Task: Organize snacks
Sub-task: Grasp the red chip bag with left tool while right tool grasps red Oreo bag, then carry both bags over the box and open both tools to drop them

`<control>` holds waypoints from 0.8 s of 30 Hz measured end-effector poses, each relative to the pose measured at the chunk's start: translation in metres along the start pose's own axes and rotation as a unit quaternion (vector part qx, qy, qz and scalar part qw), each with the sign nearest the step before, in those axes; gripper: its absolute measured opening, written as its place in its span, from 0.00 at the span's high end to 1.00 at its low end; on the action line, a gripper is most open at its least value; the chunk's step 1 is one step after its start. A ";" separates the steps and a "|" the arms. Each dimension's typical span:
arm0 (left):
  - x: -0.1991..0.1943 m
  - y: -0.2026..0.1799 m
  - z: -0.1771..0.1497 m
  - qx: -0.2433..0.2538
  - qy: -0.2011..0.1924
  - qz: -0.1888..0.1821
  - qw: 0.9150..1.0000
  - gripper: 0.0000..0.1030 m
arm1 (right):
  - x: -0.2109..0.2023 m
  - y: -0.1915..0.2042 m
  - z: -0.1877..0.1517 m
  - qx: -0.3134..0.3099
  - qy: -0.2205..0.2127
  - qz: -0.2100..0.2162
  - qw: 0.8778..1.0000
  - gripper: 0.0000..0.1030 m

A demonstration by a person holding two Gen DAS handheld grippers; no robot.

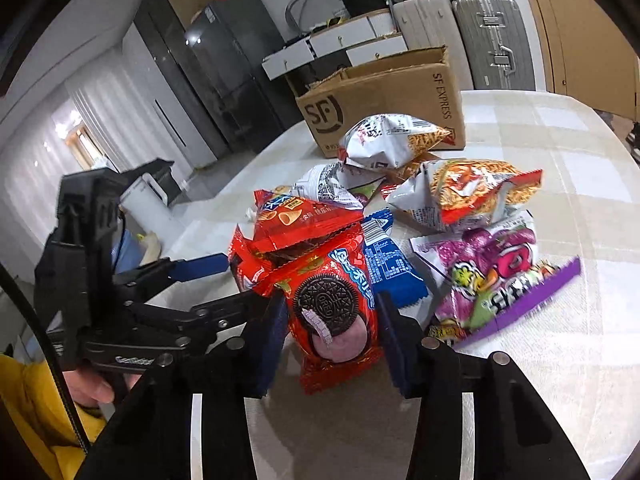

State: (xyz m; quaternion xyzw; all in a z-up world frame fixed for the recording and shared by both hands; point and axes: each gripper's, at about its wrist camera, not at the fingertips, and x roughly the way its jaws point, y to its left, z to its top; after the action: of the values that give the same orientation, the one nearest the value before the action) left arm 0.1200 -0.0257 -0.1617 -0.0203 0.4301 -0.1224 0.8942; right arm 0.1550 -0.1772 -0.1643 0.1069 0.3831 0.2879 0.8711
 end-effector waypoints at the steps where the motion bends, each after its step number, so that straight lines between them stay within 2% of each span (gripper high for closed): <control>1: 0.000 -0.001 0.000 0.004 0.000 -0.001 1.000 0.20 | -0.005 -0.001 -0.003 0.007 -0.008 0.010 1.000 0.57; 3: 0.001 -0.005 0.002 0.015 0.003 -0.008 1.000 0.43 | -0.013 -0.004 -0.007 0.017 -0.024 0.027 0.999 0.57; 4: 0.002 -0.006 0.003 0.018 0.006 -0.011 1.000 0.46 | -0.017 -0.005 -0.009 0.020 -0.031 0.033 0.999 0.57; 6: 0.004 -0.009 0.003 0.022 0.014 -0.019 0.999 0.60 | -0.023 -0.005 -0.011 0.021 -0.040 0.040 0.998 0.57; 15: -0.013 -0.005 -0.002 0.010 0.011 -0.027 1.000 0.61 | -0.032 -0.007 -0.013 0.030 -0.065 0.072 0.995 0.57; 19: -0.039 -0.001 -0.007 0.014 -0.002 -0.026 1.000 0.61 | -0.038 -0.008 -0.012 0.036 -0.079 0.073 0.994 0.57; 24: -0.083 0.010 -0.009 0.000 -0.036 -0.025 0.999 0.61 | -0.047 -0.008 -0.012 0.035 -0.094 0.067 0.993 0.57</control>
State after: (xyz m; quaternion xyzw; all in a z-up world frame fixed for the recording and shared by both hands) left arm 0.0651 0.0047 -0.1057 -0.0352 0.3966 -0.1439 0.9060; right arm 0.1238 -0.2112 -0.1471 0.1898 0.3012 0.3204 0.8778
